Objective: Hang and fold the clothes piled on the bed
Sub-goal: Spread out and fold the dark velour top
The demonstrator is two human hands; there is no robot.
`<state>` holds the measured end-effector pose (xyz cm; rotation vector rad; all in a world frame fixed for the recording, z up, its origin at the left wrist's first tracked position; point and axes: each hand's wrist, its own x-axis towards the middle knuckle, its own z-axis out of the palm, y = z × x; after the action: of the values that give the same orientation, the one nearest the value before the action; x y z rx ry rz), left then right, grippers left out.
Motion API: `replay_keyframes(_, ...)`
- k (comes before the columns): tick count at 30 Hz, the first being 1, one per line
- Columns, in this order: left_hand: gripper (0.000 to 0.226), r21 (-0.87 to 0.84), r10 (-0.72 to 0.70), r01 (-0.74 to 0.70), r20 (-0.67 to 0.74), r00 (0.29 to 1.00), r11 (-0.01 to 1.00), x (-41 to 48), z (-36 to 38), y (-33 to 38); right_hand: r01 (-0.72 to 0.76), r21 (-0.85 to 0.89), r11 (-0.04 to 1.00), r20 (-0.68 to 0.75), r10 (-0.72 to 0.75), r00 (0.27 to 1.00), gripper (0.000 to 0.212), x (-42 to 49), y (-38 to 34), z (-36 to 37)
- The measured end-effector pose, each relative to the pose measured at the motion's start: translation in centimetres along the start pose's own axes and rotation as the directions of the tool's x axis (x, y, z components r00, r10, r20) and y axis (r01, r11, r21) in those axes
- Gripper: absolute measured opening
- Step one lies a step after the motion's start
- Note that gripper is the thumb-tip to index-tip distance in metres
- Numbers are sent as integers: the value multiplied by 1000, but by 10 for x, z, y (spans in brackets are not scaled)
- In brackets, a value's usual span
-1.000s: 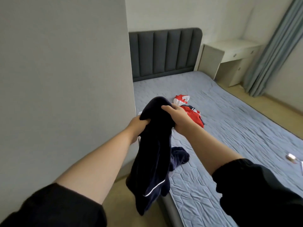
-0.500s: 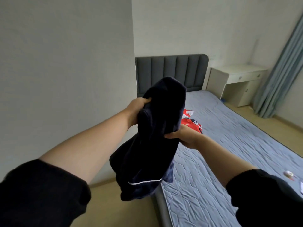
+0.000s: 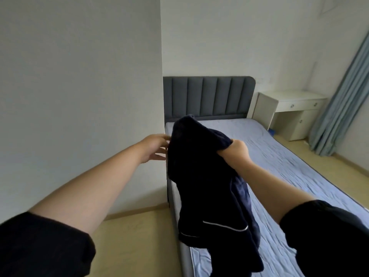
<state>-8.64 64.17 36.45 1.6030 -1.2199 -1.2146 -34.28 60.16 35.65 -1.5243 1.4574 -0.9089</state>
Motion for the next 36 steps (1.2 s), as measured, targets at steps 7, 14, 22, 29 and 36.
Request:
replay_keyframes(7, 62, -261, -126, 209, 302, 945, 942, 30, 71, 44, 274, -325, 905, 76, -264, 962, 21, 18, 4, -5)
replay_keyframes(14, 15, -329, -74, 43, -82, 994, 943, 60, 110, 68, 145, 42, 989, 375, -150, 915, 60, 30, 11, -50)
replay_keyframes(22, 37, -406, -142, 46, -211, 967, 913, 60, 138, 80, -93, 97, 991, 274, 63, 960, 31, 63, 48, -137)
replay_keyframes(29, 37, 247, 254, -147, -489, 835, 958, 38, 203, 84, -126, 388, 913, 330, -10, 944, 21, 66, 49, -187)
replay_keyframes(36, 59, 175, 356, -367, 91, 930, 914, -16, 269, 97, -110, 333, 936, 343, -12, 939, 27, 54, 50, -193)
